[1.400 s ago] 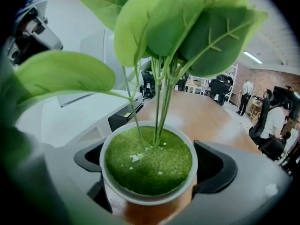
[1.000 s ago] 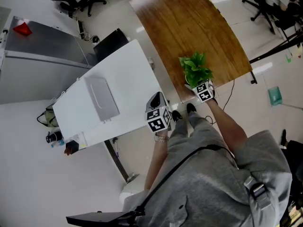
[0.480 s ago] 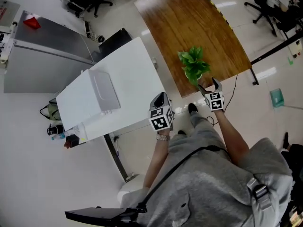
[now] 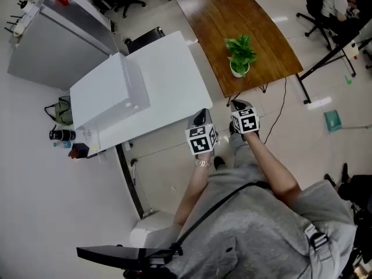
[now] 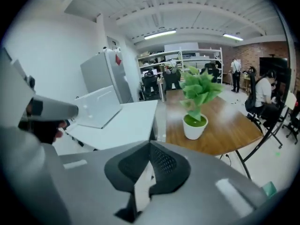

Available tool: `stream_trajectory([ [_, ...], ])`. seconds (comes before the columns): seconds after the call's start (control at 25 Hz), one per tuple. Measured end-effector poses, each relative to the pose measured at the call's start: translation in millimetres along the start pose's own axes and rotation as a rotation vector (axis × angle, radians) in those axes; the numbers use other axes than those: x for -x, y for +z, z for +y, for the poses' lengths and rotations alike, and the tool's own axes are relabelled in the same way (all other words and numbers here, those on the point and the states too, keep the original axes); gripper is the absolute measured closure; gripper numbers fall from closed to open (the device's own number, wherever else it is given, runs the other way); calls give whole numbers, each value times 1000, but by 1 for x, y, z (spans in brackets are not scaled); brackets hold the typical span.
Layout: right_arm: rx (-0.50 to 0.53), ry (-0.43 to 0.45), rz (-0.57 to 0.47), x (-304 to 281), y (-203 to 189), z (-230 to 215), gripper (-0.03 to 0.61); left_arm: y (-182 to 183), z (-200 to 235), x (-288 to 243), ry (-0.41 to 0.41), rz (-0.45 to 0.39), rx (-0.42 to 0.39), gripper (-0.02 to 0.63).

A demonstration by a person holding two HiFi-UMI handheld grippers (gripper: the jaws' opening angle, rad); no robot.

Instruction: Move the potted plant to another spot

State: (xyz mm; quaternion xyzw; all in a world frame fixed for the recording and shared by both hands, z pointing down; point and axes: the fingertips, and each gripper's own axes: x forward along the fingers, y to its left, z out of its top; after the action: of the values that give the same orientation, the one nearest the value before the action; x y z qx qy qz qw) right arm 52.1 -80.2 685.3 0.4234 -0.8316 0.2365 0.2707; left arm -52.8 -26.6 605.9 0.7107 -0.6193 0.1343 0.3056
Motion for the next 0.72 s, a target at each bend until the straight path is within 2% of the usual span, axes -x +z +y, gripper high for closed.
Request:
stream_trajectory([
  [0.16,48,60,3,28,23,60,577,-13,3,27,11,-1,2,600],
  [0.36,72,120,-27,58,47,99,569,-6,-4,41,18,-19,2,600],
  [0.52,97,147,-64,75,59,107,578,7,-13,40,11,-31,12,600],
  [0.72,123,149,-98,86,69,100,578,9,-33,35,-17,-36,-20,600],
])
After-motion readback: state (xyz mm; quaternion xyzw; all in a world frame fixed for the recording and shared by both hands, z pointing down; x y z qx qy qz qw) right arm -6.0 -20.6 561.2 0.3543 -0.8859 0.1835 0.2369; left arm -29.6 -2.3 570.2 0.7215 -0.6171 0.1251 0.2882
